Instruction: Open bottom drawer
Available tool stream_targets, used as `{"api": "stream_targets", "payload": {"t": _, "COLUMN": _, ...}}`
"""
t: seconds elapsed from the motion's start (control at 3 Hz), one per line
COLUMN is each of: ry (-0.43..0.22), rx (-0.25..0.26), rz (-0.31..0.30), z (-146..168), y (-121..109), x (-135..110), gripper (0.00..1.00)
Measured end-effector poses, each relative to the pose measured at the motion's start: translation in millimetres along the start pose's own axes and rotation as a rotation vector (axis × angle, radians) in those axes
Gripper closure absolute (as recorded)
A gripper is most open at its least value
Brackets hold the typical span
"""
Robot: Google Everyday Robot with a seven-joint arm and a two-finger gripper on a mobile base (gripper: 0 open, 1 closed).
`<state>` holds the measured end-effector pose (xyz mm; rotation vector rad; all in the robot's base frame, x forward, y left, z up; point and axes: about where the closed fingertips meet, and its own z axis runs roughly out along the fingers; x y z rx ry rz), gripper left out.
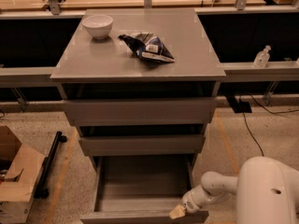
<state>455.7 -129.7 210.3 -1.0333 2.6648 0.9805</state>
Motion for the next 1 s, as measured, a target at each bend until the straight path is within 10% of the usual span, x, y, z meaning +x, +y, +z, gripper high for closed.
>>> {"api": "stream_targets", "payload": {"t": 0.67, "ry": 0.029, "rx": 0.235, "rz": -0.002, "z": -68.7, "y": 38.3, "x": -29.1, "gripper": 0.0}}
{"api": "stream_targets", "payload": {"t": 1.0, "ry": 0.068, "rx": 0.223, "rz": 0.003, "z": -67.3, "y": 64.2, "x": -3.5, "gripper": 0.0}}
